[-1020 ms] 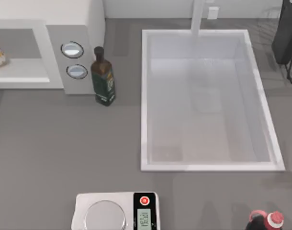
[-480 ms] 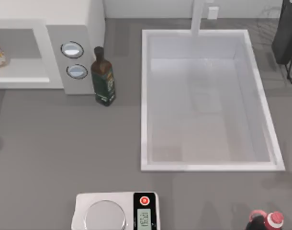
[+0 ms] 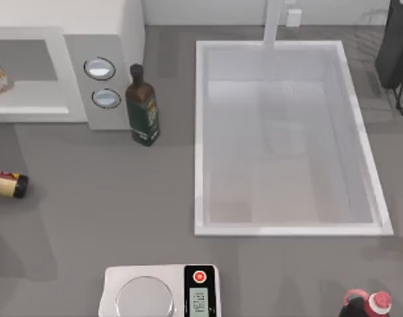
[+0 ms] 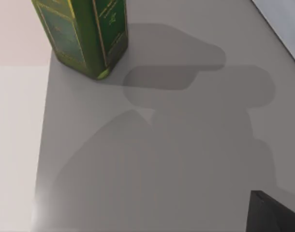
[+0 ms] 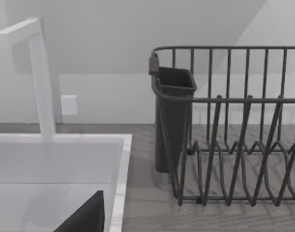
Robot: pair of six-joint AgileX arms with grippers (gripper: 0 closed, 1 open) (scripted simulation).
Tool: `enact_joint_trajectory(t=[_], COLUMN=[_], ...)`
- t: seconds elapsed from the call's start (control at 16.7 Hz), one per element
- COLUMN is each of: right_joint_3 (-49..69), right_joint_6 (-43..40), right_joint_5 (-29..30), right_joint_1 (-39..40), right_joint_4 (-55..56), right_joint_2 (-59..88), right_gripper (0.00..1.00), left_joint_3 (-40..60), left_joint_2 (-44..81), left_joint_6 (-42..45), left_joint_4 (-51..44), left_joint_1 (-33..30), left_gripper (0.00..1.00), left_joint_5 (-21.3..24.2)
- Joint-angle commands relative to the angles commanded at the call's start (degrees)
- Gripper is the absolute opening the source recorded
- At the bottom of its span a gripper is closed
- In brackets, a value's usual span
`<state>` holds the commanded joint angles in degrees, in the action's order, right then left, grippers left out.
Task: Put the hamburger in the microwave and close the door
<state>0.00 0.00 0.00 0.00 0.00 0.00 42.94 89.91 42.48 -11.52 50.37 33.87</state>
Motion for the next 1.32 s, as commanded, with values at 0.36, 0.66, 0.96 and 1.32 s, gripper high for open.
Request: enact_joint_trajectory(t=[0.36,0.66,0.96,1.32], right_joint_3=[0.00,0.00,0.00,0.00], right_joint_6=[0.00,0.00,0.00,0.00], right_joint_5=[0.00,0.00,0.00,0.00], right_joint_1=[0.00,0.00,0.00,0.00], right_joint_4=[0.00,0.00,0.00,0.00], right_joint_2=[0.00,0.00,0.00,0.00], right_gripper=[1.00,1.00,1.00,1.00], left_joint_3=[-2.12,-11.77,-16.14,-15.53], left_joint_2=[-2.07,-12.91,-17.84,-19.06], left_joint_6=[-2.10,-11.88,-16.48,-19.12], left_joint_4=[0.68,4.11,5.99,6.18], left_joint_1=[-1.54,-12.17,-17.14,-20.56], left_gripper=[0.00,0.00,0.00,0.00], left_joint_5=[-1.54,-7.62,-10.04,-14.84])
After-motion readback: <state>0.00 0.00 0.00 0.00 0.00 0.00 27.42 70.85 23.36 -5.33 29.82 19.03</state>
